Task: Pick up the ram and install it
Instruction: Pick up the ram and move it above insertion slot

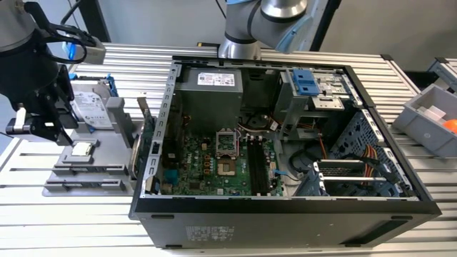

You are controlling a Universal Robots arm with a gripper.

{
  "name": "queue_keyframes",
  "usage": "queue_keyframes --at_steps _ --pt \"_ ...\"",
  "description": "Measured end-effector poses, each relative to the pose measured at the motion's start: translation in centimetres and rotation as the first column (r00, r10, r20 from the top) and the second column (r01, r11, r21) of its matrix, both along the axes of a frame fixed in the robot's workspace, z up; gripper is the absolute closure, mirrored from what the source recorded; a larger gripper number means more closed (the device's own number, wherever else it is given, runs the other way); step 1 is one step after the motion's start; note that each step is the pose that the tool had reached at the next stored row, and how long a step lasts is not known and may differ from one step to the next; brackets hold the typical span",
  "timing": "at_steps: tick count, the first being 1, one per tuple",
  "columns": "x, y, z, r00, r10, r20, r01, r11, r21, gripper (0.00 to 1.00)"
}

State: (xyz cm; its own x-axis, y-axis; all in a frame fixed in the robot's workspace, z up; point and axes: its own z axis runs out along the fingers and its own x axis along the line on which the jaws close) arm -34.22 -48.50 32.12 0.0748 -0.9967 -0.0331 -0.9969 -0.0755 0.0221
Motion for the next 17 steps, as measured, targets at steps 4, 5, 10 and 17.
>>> queue_keyframes --at_steps 4,5,10,17 --pt "0.00 0.00 -0.14 1.0000 0.000 -0.0001 0.000 1.0000 -0.0002 0.00" --pt "0.00 0.00 -0.14 1.0000 0.000 -0.0002 0.000 1.0000 -0.0003 0.00" --pt "0.00 0.00 -0.18 1.0000 0.000 0.0001 0.000 1.0000 -0.0001 0.00" --pt "0.00 0.00 -0.56 1.0000 0.000 0.0001 0.000 1.0000 0.0000 0.00"
